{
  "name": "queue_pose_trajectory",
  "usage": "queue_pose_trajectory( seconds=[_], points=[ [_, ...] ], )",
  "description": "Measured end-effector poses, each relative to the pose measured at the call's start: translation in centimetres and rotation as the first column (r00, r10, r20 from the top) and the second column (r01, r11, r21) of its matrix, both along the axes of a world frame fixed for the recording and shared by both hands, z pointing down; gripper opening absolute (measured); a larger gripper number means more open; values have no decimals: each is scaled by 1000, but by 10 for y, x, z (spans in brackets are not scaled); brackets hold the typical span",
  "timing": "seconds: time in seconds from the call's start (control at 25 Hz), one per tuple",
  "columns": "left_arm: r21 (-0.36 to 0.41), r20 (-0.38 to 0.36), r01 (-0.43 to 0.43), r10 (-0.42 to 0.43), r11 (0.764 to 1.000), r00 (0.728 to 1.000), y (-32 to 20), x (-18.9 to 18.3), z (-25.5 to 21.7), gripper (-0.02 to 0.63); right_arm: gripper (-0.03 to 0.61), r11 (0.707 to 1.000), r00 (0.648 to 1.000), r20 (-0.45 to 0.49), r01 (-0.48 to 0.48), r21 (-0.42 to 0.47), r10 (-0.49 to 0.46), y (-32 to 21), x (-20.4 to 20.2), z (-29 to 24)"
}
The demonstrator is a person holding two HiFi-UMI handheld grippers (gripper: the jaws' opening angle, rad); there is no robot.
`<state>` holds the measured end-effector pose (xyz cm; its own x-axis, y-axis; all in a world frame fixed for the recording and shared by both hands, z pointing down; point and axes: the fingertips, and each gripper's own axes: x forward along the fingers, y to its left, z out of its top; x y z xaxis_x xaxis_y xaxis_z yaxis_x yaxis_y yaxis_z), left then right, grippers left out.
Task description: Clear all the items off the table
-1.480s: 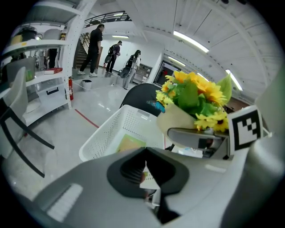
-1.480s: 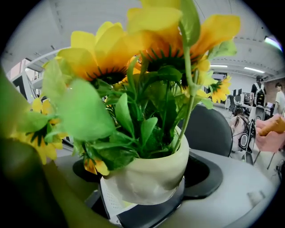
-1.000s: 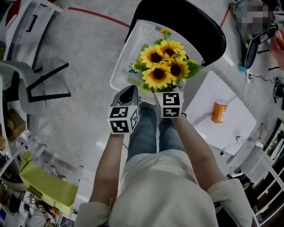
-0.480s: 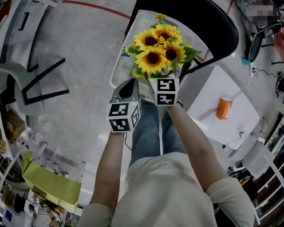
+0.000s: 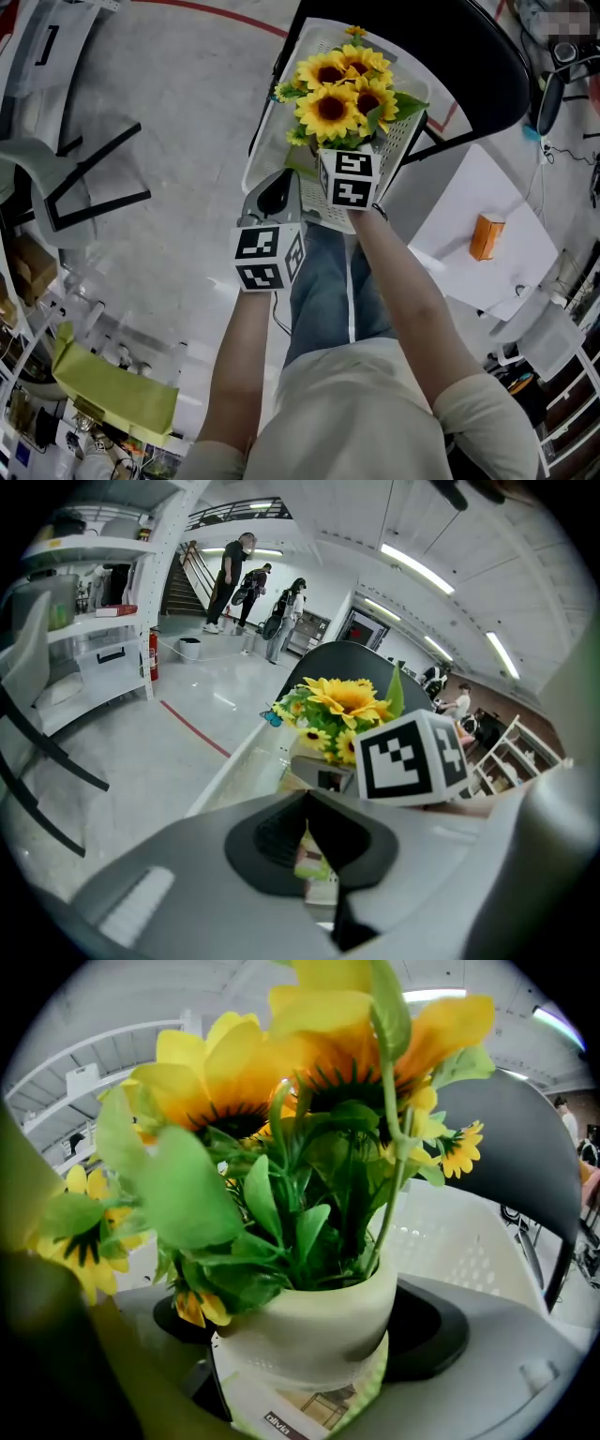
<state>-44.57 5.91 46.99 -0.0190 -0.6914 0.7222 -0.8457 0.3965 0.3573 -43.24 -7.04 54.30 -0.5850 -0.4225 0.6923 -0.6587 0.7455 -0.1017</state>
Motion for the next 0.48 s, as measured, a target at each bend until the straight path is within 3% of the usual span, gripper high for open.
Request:
queue_pose_trajectory(
  seconds=[0.48],
  points=[
    [-8, -15, 26, -26, 1000, 1000, -5, -7, 13, 9, 522, 999, 998, -52, -37, -30, 35, -14, -7, 63]
  ],
)
